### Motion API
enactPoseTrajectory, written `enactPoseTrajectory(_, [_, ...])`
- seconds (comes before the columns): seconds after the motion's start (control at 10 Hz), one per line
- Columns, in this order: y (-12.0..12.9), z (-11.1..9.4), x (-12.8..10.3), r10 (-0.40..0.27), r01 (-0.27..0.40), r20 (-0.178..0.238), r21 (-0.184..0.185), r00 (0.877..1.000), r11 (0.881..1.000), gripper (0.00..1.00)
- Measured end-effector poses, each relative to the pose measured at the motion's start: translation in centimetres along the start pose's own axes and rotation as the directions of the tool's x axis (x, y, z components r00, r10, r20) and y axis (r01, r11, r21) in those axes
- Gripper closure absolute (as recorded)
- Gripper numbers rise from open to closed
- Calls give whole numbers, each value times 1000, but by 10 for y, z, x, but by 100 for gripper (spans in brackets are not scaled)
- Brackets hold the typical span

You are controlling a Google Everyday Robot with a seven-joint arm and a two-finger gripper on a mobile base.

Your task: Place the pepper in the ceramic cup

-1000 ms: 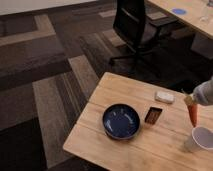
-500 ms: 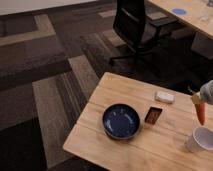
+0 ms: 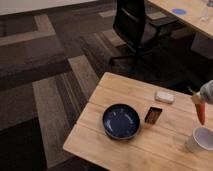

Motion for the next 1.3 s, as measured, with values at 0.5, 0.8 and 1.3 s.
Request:
enactPoseTrajectory(0.5, [19, -19, 42, 57, -57, 9, 2, 998, 998, 100])
enactPoseTrajectory(0.8, [30, -10, 70, 95, -93, 41, -55, 995, 994, 100])
enactPoseTrajectory(1.3, [33, -8, 69, 97, -93, 48, -67, 994, 993, 44])
